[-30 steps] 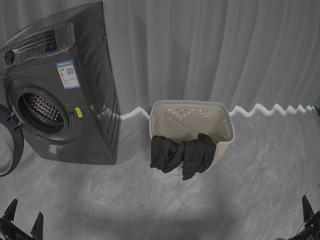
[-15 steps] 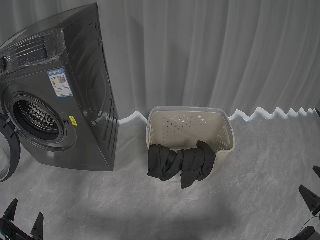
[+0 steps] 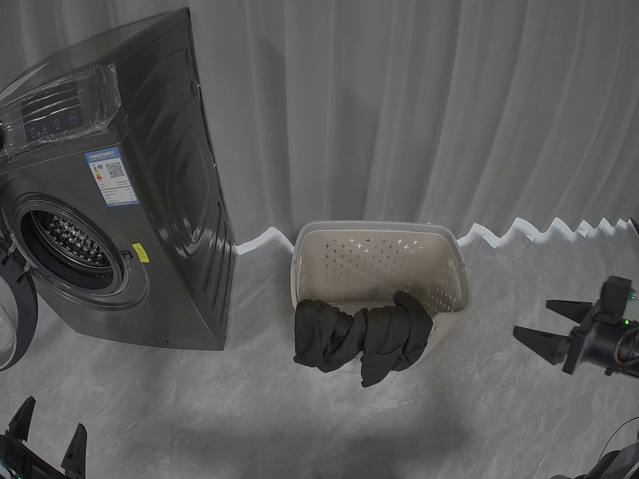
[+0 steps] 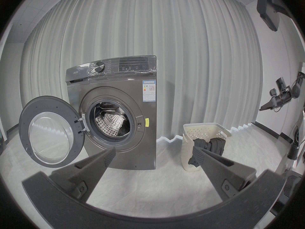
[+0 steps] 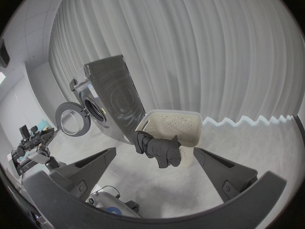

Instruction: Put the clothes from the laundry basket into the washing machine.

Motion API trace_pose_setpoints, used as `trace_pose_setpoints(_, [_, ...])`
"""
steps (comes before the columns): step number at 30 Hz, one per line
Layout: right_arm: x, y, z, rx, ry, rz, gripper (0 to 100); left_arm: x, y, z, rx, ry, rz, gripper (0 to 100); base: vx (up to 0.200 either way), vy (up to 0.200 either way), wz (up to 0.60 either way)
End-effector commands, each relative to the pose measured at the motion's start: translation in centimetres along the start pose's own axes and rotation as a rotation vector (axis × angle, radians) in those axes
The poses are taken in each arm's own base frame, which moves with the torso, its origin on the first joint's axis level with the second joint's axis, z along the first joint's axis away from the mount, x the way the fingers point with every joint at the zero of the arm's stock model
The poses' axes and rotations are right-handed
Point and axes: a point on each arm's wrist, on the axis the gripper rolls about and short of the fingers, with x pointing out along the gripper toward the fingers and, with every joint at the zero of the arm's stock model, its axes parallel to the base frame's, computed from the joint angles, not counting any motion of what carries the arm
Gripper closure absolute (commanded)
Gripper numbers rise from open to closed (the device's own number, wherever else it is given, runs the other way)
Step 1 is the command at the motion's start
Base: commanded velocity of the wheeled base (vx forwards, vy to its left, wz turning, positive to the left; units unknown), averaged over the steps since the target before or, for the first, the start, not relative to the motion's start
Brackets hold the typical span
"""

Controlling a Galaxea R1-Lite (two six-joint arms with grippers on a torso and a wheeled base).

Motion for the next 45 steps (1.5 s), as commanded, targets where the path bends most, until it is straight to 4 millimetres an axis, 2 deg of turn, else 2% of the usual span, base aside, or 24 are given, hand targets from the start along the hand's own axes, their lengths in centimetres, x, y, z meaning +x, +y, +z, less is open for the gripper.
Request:
trace_pose_setpoints(1, [13.5,0.9,-4.8,0.007,0.255,0.037,0,0.0,0.0,-0.5,-0.002,0.001,0.0,0,0.0,0.0,0.0])
trace_pose_setpoints(2, [14.7,1.2,-5.4,0.003,0.257,0.018,0,0.0,0.0,-0.5,-0.002,0.001,0.0,0,0.0,0.0,0.0])
trace_pose_setpoints(7, [17.7,2.0,-7.4,-0.005,0.249,-0.02,0,0.0,0.0,-0.5,0.0,0.001,0.0,0,0.0,0.0,0.0])
trace_pose_setpoints(10, [20.4,2.2,-8.7,-0.016,0.256,-0.041,0,0.0,0.0,-0.5,0.001,0.001,0.0,0,0.0,0.0,0.0])
trace_pose_setpoints(13, [21.7,2.1,-9.2,-0.013,0.263,-0.053,0,0.0,0.0,-0.5,0.001,0.001,0.0,0,0.0,0.0,0.0])
trace_pose_setpoints(16, [23.9,1.5,-9.8,-0.01,0.257,-0.093,0,0.0,0.0,-0.5,0.001,0.001,0.0,0,0.0,0.0,0.0])
trace_pose_setpoints(25, [27.9,0.0,-11.8,0.0,0.255,-0.122,0,0.0,0.0,-0.5,0.0,0.001,0.0,0,0.0,0.0,0.0])
trace_pose_setpoints(31, [29.0,-0.3,-11.3,-0.002,0.222,-0.126,0,0.0,0.0,-0.5,0.001,0.001,0.0,0,0.0,0.0,0.0])
trace_pose_setpoints(37, [29.6,-1.4,-10.5,0.005,0.19,-0.151,0,0.0,0.0,-0.5,0.001,0.001,0.0,0,0.0,0.0,0.0])
trace_pose_setpoints(45, [29.8,-1.8,-11.3,0.006,0.209,-0.159,0,0.0,0.0,-0.5,0.001,0.001,0.0,0,0.0,0.0,0.0])
